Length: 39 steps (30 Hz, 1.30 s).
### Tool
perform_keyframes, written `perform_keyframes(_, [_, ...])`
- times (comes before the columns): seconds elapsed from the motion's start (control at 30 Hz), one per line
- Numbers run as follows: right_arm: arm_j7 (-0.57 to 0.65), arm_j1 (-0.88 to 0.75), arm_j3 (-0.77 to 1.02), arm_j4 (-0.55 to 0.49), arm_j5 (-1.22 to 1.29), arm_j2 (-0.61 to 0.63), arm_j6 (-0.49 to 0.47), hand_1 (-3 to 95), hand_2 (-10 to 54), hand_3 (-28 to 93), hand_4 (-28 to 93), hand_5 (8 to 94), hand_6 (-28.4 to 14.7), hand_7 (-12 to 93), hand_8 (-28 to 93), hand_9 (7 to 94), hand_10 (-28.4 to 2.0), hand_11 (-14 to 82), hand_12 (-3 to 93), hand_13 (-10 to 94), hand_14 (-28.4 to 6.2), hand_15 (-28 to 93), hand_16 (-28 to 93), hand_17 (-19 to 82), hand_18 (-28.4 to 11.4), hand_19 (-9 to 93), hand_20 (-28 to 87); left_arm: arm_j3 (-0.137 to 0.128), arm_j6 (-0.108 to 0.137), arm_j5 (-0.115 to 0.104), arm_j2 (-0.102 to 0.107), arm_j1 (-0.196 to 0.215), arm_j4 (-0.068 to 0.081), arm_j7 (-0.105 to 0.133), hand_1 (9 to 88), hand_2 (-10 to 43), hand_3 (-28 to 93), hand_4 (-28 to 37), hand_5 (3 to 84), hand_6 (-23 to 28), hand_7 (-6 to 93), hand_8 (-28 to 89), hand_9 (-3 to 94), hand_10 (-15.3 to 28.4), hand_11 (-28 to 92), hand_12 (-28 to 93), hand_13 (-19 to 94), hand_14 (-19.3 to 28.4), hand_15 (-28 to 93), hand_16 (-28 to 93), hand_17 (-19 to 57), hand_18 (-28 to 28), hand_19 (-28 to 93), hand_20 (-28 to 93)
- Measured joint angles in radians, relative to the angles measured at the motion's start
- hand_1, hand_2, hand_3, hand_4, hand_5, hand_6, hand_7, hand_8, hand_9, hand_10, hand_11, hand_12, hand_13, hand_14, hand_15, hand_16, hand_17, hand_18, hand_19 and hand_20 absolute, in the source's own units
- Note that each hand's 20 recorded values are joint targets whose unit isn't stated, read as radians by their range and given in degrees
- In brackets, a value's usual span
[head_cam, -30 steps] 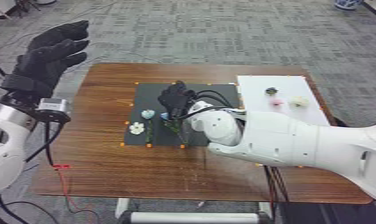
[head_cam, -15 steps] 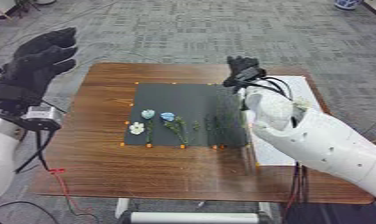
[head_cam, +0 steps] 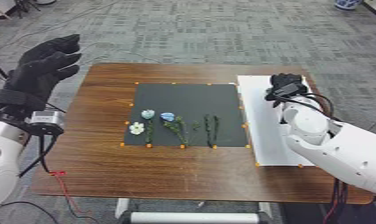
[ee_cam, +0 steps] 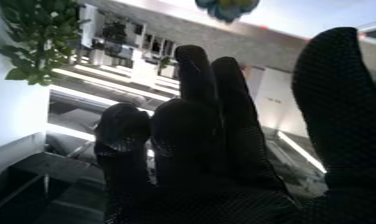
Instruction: Arrange flowers
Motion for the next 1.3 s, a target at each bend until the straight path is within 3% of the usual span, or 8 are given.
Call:
perform_keyframes(0.13, [0.015,-0.001,0.0,0.0,0.001,-0.007,-0.057,39.0,-9.5,68,-28,51.5,-4.0,21,-13,57.5,-11.7,22.9,18.7,68,-6.7,85,25,37,-22.4,93,53,-0.005,0.0,0.0,0.0,0.004,-0.001,0.0,26.1,-2.0,72,-26.4,25.7,2.5,19.6,-9,17.5,10.1,21,18,6,12.7,38,-5,-11.4,17.4,39,8])
perform_keyframes(0.33, [0.029,-0.009,0.032,0.002,0.013,-0.018,-0.185,29.9,-9.5,83,-28,54.6,-3.2,22,-13,59.7,-11.4,25.9,20.4,69,-6.6,85,26,37,-22.5,93,54,-0.004,0.0,0.0,0.001,0.005,0.0,0.0,26.1,-2.0,72,-26.4,25.7,2.5,19.7,-9,17.5,10.1,21,18,6,12.7,38,-5,-11.3,17.3,39,8])
perform_keyframes(0.4, [0.029,-0.012,0.038,0.003,0.018,-0.02,-0.201,32.4,-9.5,86,-28,59.9,-0.6,27,-14,63.6,-10.0,30.3,22.6,70,-6.0,85,26,38,-22.3,93,55,-0.002,0.0,0.0,0.002,0.004,0.0,0.0,26.1,-2.1,72,-26.4,25.7,2.5,19.7,-9,17.5,10.1,21,18,6,12.7,38,-5,-11.3,17.3,39,8])
perform_keyframes(0.53, [0.026,-0.01,0.032,0.016,0.019,-0.025,-0.201,48.7,-9.5,84,-28,72.2,2.6,41,-2,83.2,-3.8,18.0,47.1,74,-4.3,84,28,43,-20.9,93,57,0.001,0.0,0.0,0.003,0.002,0.001,-0.001,26.1,-2.1,72,-26.4,25.7,2.5,19.7,-10,17.5,10.1,21,18,6,12.7,39,-5,-11.3,17.3,39,8])
perform_keyframes(0.73, [0.018,0.012,-0.061,0.045,-0.006,-0.026,-0.003,49.2,-9.5,87,-28,77.4,2.5,40,-2,87.2,-2.9,18.2,49.9,77,-3.6,84,29,45,-20.9,93,59,0.006,0.0,0.0,0.004,-0.004,0.004,-0.001,26.1,-2.1,72,-26.5,25.7,2.5,19.7,-10,17.6,10.1,21,18,6,12.7,38,-5,-11.3,17.3,39,8])
perform_keyframes(0.87, [0.018,0.012,-0.064,0.035,-0.024,-0.022,0.048,48.7,-9.5,89,-28,78.6,1.9,39,-1,87.8,-3.3,18.8,50.6,78,-3.4,84,30,46,-20.8,93,60,0.005,0.0,0.0,0.005,-0.003,0.004,-0.001,26.1,-2.1,72,-26.5,25.6,2.4,19.8,-10,17.6,10.1,21,18,6,12.7,38,-5,-11.3,17.3,39,7])
perform_keyframes(1.17, [0.009,0.047,-0.092,-0.119,-0.036,0.018,0.257,48.8,-9.5,88,-28,78.7,1.6,39,-1,87.8,-3.3,18.7,50.8,78,-3.3,84,30,47,-20.7,93,61,-0.016,0.001,0.0,0.005,0.016,0.0,0.0,26.1,-2.2,72,-26.5,25.7,2.4,19.8,-10,17.6,10.1,21,18,6,12.7,38,-5,-11.2,17.2,39,8])
perform_keyframes(1.3, [-0.009,0.114,-0.132,-0.148,-0.038,-0.023,0.265,48.7,-9.5,88,-28,78.7,1.7,38,-1,87.8,-3.1,18.5,50.5,78,-3.2,84,30,47,-20.6,93,62,-0.014,0.001,0.0,0.005,0.015,0.001,-0.002,26.0,-2.2,72,-26.5,25.7,2.5,19.8,-10,17.6,10.1,21,18,6,12.8,39,-5,-11.1,17.1,39,8])
